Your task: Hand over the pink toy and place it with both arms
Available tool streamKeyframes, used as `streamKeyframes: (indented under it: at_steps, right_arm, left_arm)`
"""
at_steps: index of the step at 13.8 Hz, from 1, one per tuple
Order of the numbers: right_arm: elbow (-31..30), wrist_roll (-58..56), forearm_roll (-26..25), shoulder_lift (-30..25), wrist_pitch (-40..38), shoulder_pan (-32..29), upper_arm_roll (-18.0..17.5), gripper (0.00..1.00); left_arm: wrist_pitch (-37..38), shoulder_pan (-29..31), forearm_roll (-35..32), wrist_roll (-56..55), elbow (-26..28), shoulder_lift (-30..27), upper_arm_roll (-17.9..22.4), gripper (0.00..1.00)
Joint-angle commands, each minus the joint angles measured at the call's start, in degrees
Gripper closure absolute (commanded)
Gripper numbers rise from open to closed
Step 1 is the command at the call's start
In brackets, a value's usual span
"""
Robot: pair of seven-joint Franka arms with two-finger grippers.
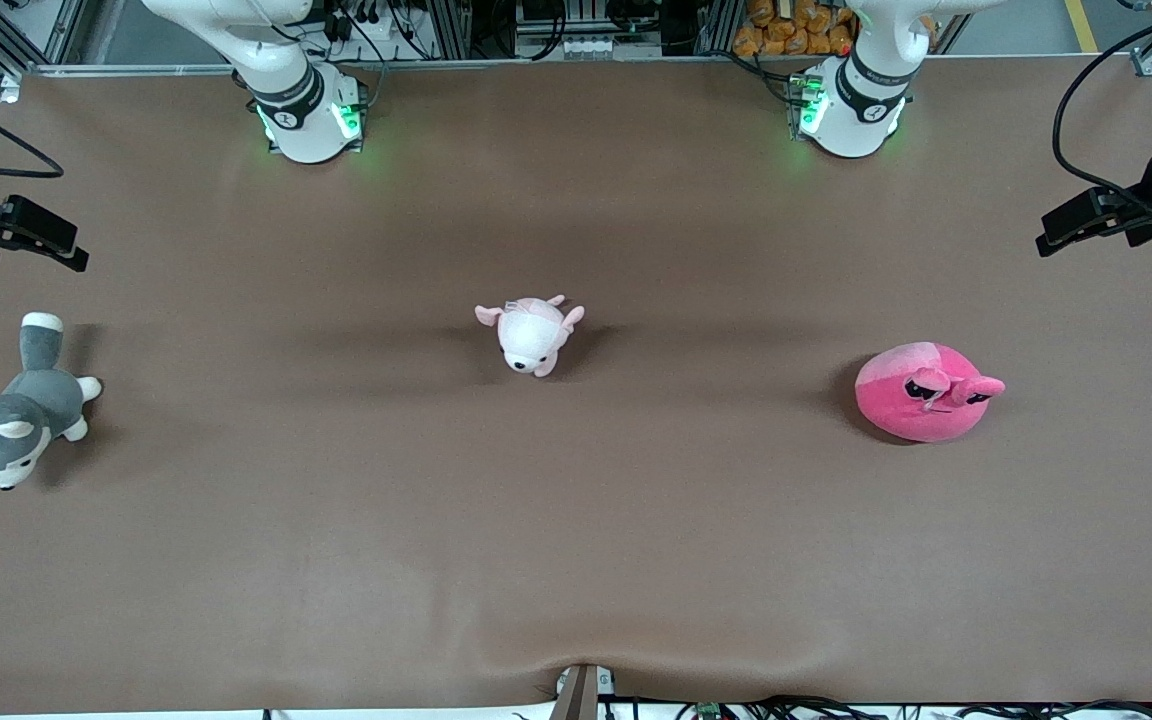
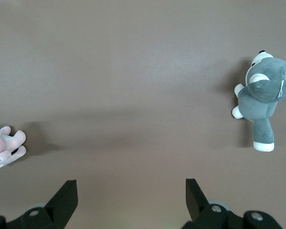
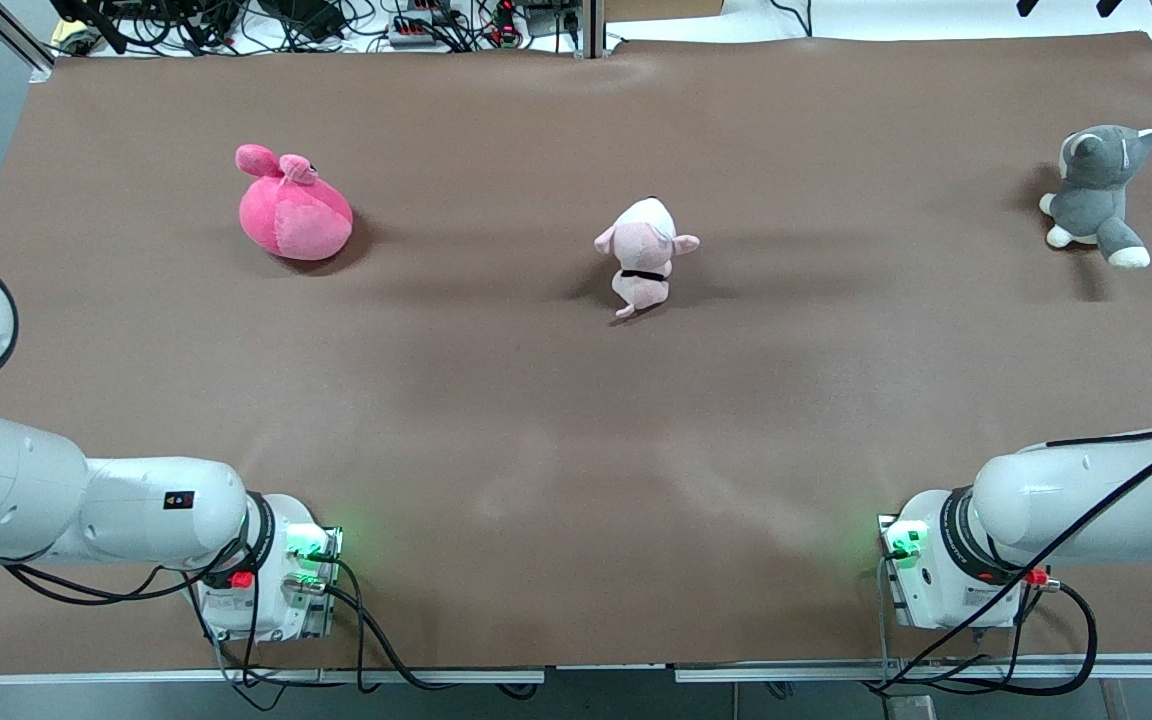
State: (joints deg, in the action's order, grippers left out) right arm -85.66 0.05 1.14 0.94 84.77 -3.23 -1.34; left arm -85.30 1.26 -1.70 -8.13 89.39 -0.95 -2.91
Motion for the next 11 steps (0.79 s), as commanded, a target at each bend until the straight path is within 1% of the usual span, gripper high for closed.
streamKeyframes:
  at_steps: [1, 2, 5, 8, 11]
  right_arm:
    - [0.41, 0.39, 0.62, -0.07, 1.61, -0.98, -0.42, 0.00]
    - [0.32, 0.30, 0.62, -0.06, 2.24, -1.16, -0.25, 0.00]
    - [0.41, 0.04, 0.09, 0.02, 2.95, -0.37, -0.42, 0.00]
    - [0.32, 0.03, 0.00, -0.15, 2.33, 1.82, -0.51, 0.00]
    - [0.06, 0.21, 0.00, 0.02, 2.51, 1.83, -0.51, 0.00]
  left_arm:
    - [0.31, 0.06, -1.12, 0.48, -0.88, -0.19, 0.01, 0.00]
    - [0.31, -0.03, -1.72, 0.48, -1.15, -0.10, 0.01, 0.00]
    - [0.31, -0.90, -6.91, 0.92, -3.43, 1.30, -0.69, 0.00]
    - [0.31, -0.56, -6.04, 0.83, -3.17, 1.65, -1.22, 0.00]
    - [0.93, -0.64, -5.86, 0.31, -2.91, 1.66, -1.22, 0.00]
